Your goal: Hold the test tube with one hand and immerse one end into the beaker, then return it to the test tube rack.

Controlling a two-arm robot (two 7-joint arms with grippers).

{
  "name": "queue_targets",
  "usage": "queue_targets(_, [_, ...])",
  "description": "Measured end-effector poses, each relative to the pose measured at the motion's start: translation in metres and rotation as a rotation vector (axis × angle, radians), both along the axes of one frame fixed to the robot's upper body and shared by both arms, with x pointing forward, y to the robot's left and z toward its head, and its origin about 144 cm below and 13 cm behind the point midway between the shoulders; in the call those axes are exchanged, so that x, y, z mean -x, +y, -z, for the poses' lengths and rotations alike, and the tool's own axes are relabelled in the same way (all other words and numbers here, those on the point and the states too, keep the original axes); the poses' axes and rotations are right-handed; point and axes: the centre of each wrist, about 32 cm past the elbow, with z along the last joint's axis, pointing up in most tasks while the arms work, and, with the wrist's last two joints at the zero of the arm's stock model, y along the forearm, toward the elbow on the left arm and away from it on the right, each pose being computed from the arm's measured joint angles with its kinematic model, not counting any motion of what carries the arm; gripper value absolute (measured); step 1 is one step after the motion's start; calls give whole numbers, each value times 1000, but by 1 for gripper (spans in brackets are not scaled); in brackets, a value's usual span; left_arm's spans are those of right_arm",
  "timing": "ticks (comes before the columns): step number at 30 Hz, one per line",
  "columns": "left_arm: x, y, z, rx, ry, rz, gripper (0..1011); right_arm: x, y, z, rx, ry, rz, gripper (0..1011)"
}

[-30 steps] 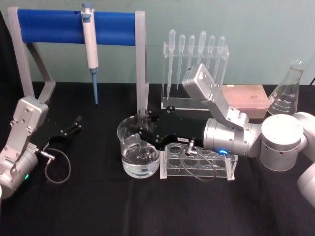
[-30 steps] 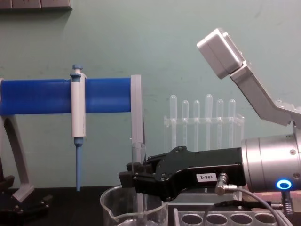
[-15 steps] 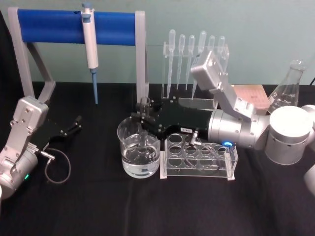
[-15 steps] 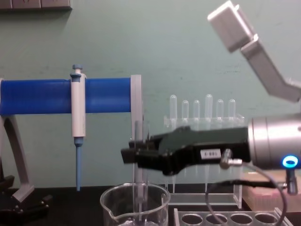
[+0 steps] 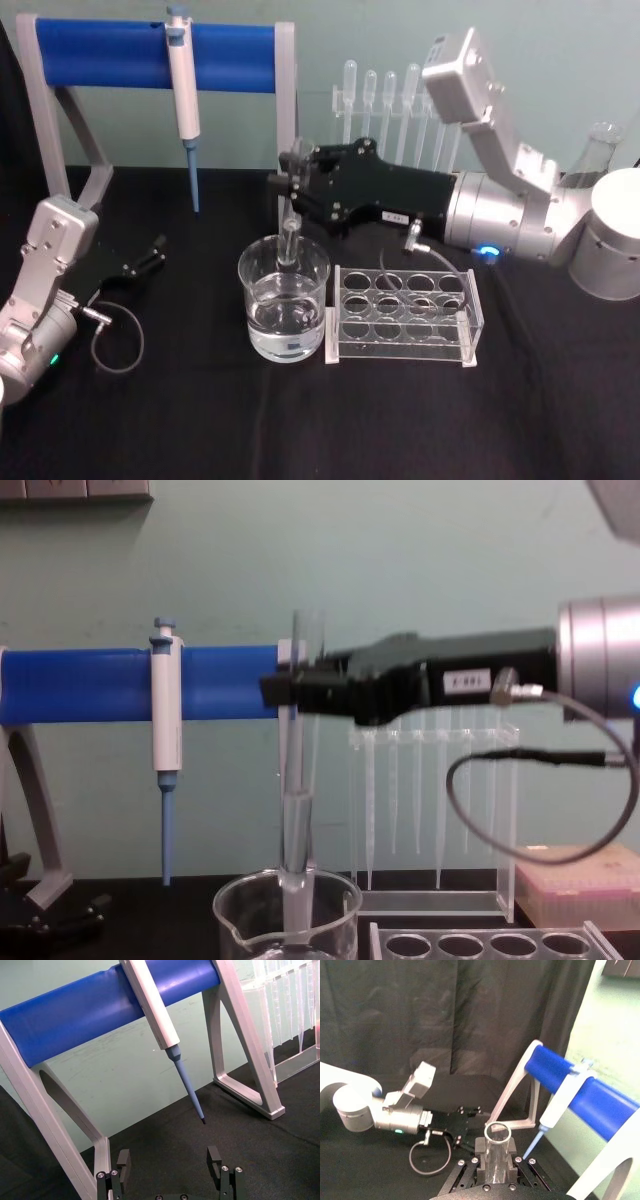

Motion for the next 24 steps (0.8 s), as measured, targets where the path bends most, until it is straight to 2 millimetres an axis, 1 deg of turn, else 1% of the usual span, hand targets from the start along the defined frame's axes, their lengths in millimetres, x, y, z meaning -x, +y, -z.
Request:
queue_targets(9, [0, 0, 0, 0, 0, 0, 1000, 7, -14, -24, -18, -48, 13, 225])
queue_targets(13, [0, 0, 0, 0, 0, 0, 1000, 16, -27, -31, -22, -67, 23, 224])
queue_targets(18, [0, 0, 0, 0, 0, 0, 1000, 23, -43, -32, -33, -65, 36, 225])
queue_targets(24, [0, 0, 0, 0, 0, 0, 1000, 31, -62, -26, -41, -51, 52, 225])
